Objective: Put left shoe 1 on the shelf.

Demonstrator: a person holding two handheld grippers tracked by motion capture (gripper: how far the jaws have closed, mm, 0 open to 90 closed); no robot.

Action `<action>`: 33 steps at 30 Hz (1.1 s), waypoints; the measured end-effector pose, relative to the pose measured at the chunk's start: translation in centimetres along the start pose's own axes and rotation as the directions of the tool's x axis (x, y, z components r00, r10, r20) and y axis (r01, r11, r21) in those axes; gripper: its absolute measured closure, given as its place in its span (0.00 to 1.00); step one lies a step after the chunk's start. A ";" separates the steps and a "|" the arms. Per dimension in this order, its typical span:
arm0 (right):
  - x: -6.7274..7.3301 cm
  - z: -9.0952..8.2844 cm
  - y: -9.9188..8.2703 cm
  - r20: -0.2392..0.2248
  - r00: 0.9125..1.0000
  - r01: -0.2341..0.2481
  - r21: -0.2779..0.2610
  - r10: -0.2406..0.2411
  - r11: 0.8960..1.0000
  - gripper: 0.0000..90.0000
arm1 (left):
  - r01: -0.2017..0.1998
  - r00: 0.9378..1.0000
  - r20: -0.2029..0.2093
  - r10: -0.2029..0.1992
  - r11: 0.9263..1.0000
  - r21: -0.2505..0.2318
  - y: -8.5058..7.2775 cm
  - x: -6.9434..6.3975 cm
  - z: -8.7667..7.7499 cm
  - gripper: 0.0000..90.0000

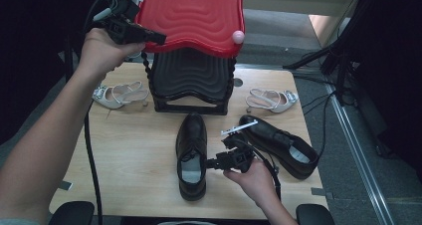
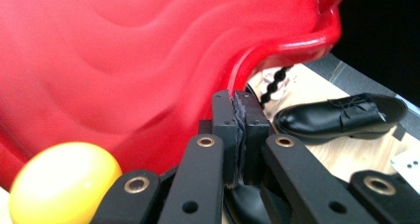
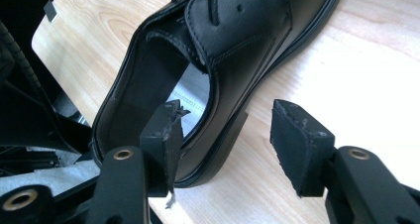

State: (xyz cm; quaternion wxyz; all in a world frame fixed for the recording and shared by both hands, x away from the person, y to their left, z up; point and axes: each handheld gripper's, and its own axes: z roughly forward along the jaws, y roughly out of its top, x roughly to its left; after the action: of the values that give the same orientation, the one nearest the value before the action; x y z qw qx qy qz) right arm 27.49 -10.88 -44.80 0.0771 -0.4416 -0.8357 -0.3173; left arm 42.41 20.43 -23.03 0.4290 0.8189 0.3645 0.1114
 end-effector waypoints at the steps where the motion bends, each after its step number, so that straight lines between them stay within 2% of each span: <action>1: 0.0 0.1 0.0 0.000 1.000 -0.001 0.002 0.001 1.000 0.52 | 0.000 1.000 -0.005 0.000 1.000 0.002 0.1 0.0 0.1 0.99; 8: 0.6 0.7 -0.2 -0.003 1.000 -0.017 0.014 0.017 1.000 0.51 | -0.005 1.000 -0.020 0.006 1.000 0.011 0.5 0.1 0.5 0.98; 16: 0.5 2.7 0.0 0.009 0.997 -0.079 0.064 0.079 0.995 0.55 | -0.010 0.999 -0.042 0.011 1.000 0.029 0.7 0.3 0.8 0.99; 19: 0.3 3.5 0.6 0.023 0.990 -0.138 0.102 0.136 0.985 0.61 | -0.010 0.999 -0.051 0.012 0.999 0.035 0.8 0.4 0.9 0.99; 21: 0.1 4.1 1.0 0.032 0.982 -0.187 0.142 0.185 0.972 0.64 | -0.013 0.999 -0.051 0.015 0.999 0.036 0.7 0.4 0.9 0.98; 24: -0.1 4.8 1.4 0.019 0.976 -0.219 0.180 0.219 0.959 0.67 | -0.014 0.998 -0.055 0.016 0.999 0.037 0.7 0.5 1.0 0.98; 25: -0.2 5.1 1.4 0.022 0.977 -0.212 0.180 0.212 0.960 0.67 | -0.014 0.998 -0.055 0.016 0.999 0.038 0.7 0.5 1.0 0.98; 27: -0.3 5.5 1.6 0.022 0.975 -0.219 0.193 0.219 0.956 0.69 | -0.014 0.998 -0.058 0.017 0.999 0.039 0.7 0.5 1.0 0.98; 30: -0.5 6.1 1.6 0.032 0.977 -0.210 0.223 0.209 0.952 0.76 | -0.017 0.998 -0.061 0.019 0.999 0.042 0.7 0.5 0.9 0.99; 32: -0.7 6.4 1.7 0.025 0.975 -0.219 0.241 0.220 0.945 0.77 | -0.017 0.998 -0.066 0.020 0.999 0.044 0.7 0.4 0.9 0.99; 33: -0.7 6.4 1.8 0.027 0.977 -0.210 0.247 0.210 0.946 0.77 | -0.017 0.998 -0.066 0.020 0.999 0.045 0.7 0.4 0.9 0.99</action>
State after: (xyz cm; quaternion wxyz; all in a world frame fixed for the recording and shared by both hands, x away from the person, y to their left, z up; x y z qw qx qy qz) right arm 30.27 -6.79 -49.26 0.1650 -0.5150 -0.8170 -0.2002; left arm 43.50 19.93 -23.13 0.3973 0.8273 0.3736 0.1345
